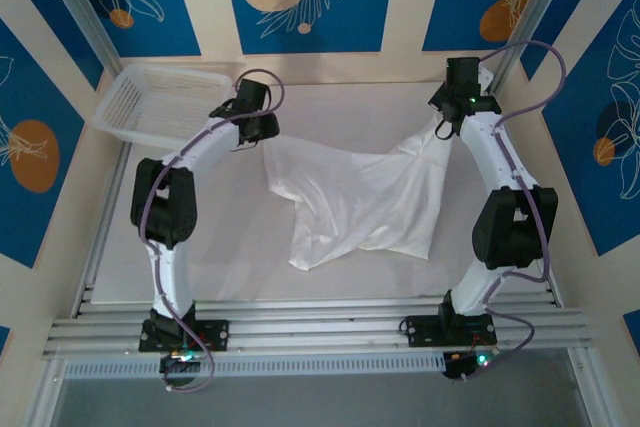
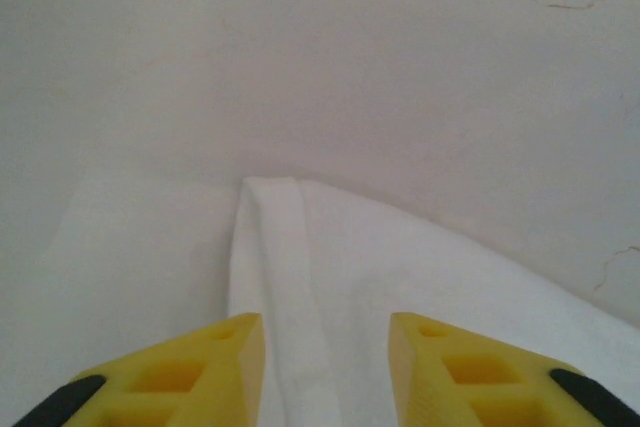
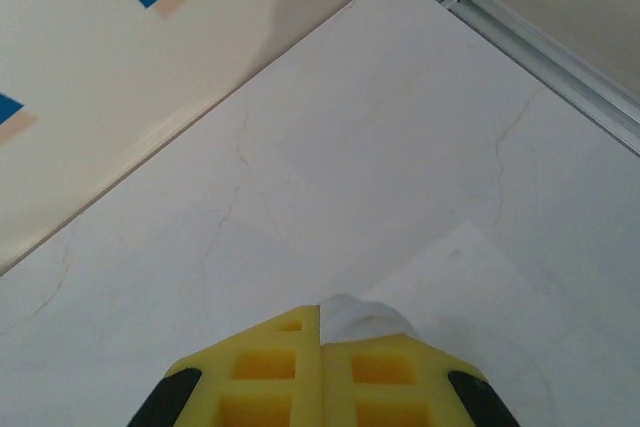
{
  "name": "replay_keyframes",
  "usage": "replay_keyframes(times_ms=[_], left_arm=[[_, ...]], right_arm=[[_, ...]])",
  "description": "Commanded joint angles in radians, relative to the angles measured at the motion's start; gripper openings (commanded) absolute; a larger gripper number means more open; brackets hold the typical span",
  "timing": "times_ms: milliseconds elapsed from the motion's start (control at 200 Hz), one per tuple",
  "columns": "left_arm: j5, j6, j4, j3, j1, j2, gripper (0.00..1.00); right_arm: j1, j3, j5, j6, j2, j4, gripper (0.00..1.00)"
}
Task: Fold the inside-out t-shirt
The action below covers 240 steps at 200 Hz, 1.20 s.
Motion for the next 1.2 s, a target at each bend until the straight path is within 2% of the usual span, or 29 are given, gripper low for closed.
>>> replay_keyframes(times_ms=[0,110,195,345,450,670,805,870,1035,1195], left_arm=[[-0.012,-0.050,-0.185,-0.008,0.003,-0.105,0.35],[0.018,-0.119,-0.215,-0.152,-0.042,-0.205,0.30],[-0.004,-0.178,-0.263,-0.201,-0.095,-0.227,0.28],[-0.056,-0.175,-0.348,-0.125,-0.181,-0.150,0.28],[-0.066,-0.139,-0.360,-0.045,-0.215,-0.066,0.33],[-0.113,-0.072,-0.490,0.099,-0.220,0.106,0.36],[-0.220,-0.034,-0.530,0.105,-0.222,0.129,0.36],[-0.228,-0.013,-0.535,0.107,-0.221,0.137,0.36],[-0.227,-0.016,-0.532,0.088,-0.219,0.125,0.27],[-0.239,-0.022,-0.514,0.056,-0.218,0.090,0.23]], right_arm=[[0.016,-0.001,-0.051,-0.022,-0.080,-0.015,0.00],[0.054,-0.066,-0.056,-0.022,-0.136,0.000,0.00],[0.082,-0.100,-0.048,-0.023,-0.158,0.001,0.00],[0.106,-0.152,-0.038,-0.018,-0.186,0.007,0.00],[0.107,-0.177,-0.034,-0.020,-0.196,0.009,0.00],[0.103,-0.197,-0.017,-0.038,-0.217,0.015,0.00],[0.104,-0.191,-0.027,-0.031,-0.212,0.014,0.00],[0.107,-0.188,-0.029,-0.029,-0.207,0.016,0.00],[0.110,-0.183,-0.020,-0.034,-0.203,0.010,0.00],[0.112,-0.182,-0.011,-0.040,-0.208,0.006,0.00]])
